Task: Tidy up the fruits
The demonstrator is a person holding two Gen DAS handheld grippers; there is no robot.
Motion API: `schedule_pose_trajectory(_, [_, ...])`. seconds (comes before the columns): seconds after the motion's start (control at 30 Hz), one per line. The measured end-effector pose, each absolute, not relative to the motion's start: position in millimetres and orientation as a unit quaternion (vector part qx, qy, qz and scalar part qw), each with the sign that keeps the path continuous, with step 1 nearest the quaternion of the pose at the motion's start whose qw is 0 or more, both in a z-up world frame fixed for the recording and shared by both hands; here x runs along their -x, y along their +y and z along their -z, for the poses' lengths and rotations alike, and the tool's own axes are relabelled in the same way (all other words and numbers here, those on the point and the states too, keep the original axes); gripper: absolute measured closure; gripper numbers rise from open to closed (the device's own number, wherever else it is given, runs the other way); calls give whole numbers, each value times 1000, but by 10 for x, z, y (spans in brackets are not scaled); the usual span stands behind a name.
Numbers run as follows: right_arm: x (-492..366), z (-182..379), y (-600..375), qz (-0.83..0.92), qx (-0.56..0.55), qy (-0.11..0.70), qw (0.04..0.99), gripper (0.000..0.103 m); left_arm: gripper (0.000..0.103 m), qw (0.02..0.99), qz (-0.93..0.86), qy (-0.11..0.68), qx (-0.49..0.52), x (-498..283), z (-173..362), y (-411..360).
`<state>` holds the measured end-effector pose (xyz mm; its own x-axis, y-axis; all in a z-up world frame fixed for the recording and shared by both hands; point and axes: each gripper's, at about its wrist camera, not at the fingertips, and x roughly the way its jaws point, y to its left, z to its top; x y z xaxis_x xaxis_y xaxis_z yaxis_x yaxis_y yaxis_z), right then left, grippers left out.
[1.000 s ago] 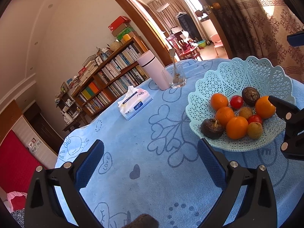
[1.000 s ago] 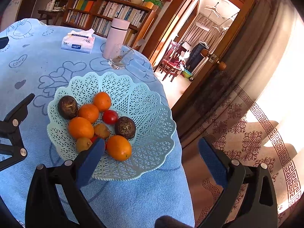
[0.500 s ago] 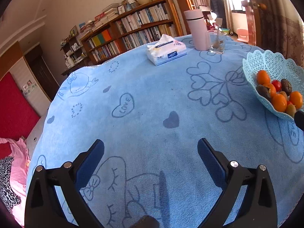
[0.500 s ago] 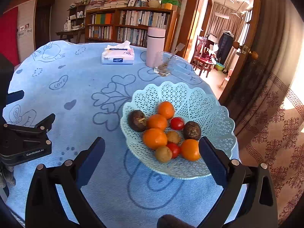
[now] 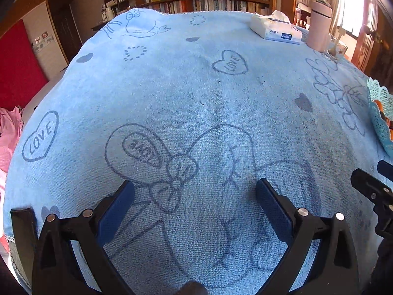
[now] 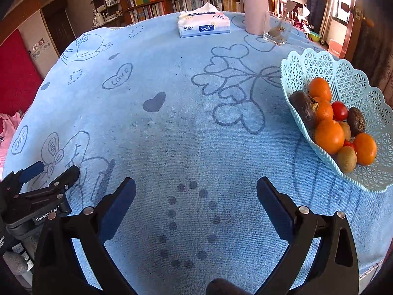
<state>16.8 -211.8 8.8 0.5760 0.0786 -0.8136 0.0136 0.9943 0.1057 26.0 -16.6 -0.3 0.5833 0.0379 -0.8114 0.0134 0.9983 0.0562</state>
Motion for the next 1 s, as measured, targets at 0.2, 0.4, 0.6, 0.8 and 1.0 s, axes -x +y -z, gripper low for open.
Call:
schedule_pose_trajectory(0.2, [-269,71,-1973,9,-12,453,891,2,5,894,-10,448,-20,-233,19,-159])
schedule_pose_trajectory(0.4, [-262,73,-1997,8,-15,453,891,2,5,893,-6,450,-14,-240,22,-143])
schedule_pose_trajectory(0.6, [-262,75,-1999,8,-15,453,891,2,5,893,-6,450,-16,-242,27,-148])
schedule_pose_trajectory(0.8, [-255,71,-2004,8,-16,453,891,2,5,892,-5,451,-14,-251,28,-145])
schedule_pose_trajectory(1.0, [-273,78,-1994,8,-15,453,891,2,5,893,-6,451,-16,-257,33,-152])
